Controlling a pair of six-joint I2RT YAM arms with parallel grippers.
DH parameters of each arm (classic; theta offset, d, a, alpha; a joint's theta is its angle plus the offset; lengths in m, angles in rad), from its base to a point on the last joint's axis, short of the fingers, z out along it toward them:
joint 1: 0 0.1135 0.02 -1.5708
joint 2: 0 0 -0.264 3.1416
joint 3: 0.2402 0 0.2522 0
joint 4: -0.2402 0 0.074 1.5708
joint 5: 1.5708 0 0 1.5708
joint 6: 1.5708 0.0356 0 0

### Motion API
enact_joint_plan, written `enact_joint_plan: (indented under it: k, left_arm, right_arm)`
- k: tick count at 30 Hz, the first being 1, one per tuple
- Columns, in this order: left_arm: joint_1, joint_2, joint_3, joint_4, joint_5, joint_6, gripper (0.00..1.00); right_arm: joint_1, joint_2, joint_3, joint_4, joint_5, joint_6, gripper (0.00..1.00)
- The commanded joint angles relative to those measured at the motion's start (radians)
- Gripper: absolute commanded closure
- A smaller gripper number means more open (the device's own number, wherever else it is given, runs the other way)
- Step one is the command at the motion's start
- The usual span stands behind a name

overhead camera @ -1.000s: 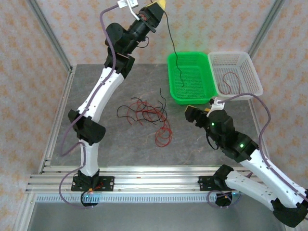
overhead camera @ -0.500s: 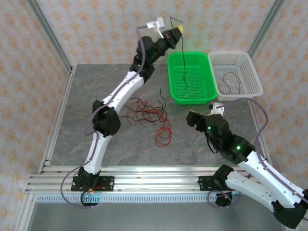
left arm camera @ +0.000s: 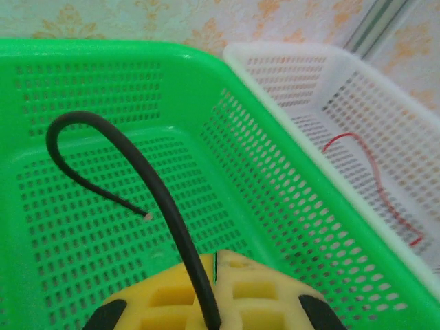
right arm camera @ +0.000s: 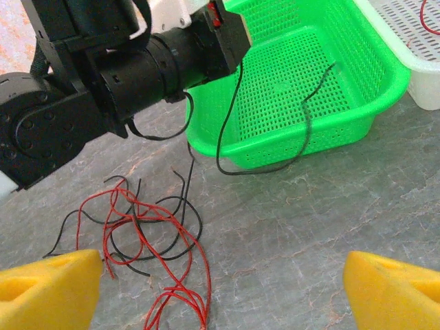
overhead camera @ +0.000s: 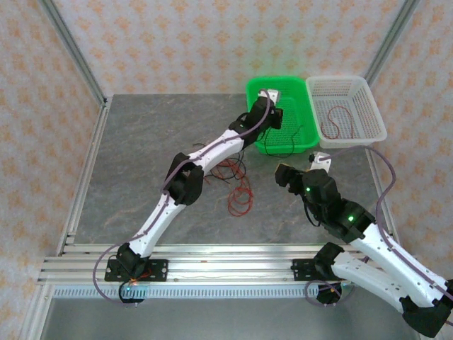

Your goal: Untangle the cables

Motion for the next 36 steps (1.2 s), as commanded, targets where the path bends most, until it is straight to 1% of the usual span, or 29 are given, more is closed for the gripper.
enact_joint_plan:
  k: [1, 4, 9, 13, 19, 23, 26, 27, 29, 30, 31, 34, 35, 36]
  left_arm:
    - [0.005, -0.026, 0.034, -0.091, -0.237, 0.081, 1.00]
    - [0.005, -0.021, 0.038, -0.102, -0.309, 0.086, 1.00]
    - [0.008, 0.015, 0.087, -0.106, -0.318, 0.099, 1.00]
    - [0.017, 0.024, 0.091, -0.088, -0.324, 0.098, 1.00]
    - [0.033, 0.037, 0.091, -0.048, -0.281, 0.104, 0.94]
    - [0.036, 0.040, 0.091, -0.012, -0.228, 0.127, 0.91]
    - [0.035, 0.041, 0.092, 0.015, -0.188, 0.141, 0.87]
    - [0.035, 0.040, 0.092, 0.022, -0.181, 0.146, 0.84]
    - [0.035, 0.039, 0.092, 0.030, -0.169, 0.157, 0.74]
    - [0.035, 0.038, 0.091, 0.033, -0.167, 0.161, 0.66]
    - [0.035, 0.037, 0.091, 0.035, -0.163, 0.166, 0.56]
    - [0.035, 0.030, 0.092, 0.036, -0.148, 0.175, 0.21]
    - [0.034, 0.027, 0.092, 0.037, -0.143, 0.178, 0.15]
    - [0.033, 0.022, 0.092, 0.037, -0.138, 0.181, 0.11]
  right_arm:
    - [-0.003, -0.010, 0.010, -0.023, 0.033, 0.023, 0.10]
    - [-0.003, -0.011, 0.017, -0.028, 0.035, 0.028, 0.10]
    - [-0.005, -0.003, 0.030, -0.047, 0.051, 0.045, 0.10]
    - [-0.015, 0.019, 0.024, -0.069, 0.063, 0.079, 0.08]
    - [-0.059, 0.073, 0.022, -0.043, -0.018, 0.094, 0.08]
    - [-0.078, 0.099, 0.032, -0.026, -0.040, 0.089, 0.08]
    - [-0.083, 0.116, 0.037, -0.017, -0.043, 0.090, 0.08]
    - [-0.083, 0.122, 0.037, -0.014, -0.044, 0.091, 0.08]
    - [-0.085, 0.132, 0.038, -0.009, -0.046, 0.096, 0.08]
    - [-0.086, 0.137, 0.039, -0.005, -0.047, 0.097, 0.08]
    - [-0.087, 0.142, 0.039, -0.003, -0.049, 0.098, 0.08]
    - [-0.088, 0.154, 0.043, 0.002, -0.054, 0.100, 0.08]
    - [-0.088, 0.157, 0.043, 0.003, -0.054, 0.100, 0.08]
    - [-0.089, 0.159, 0.045, 0.006, -0.054, 0.099, 0.08]
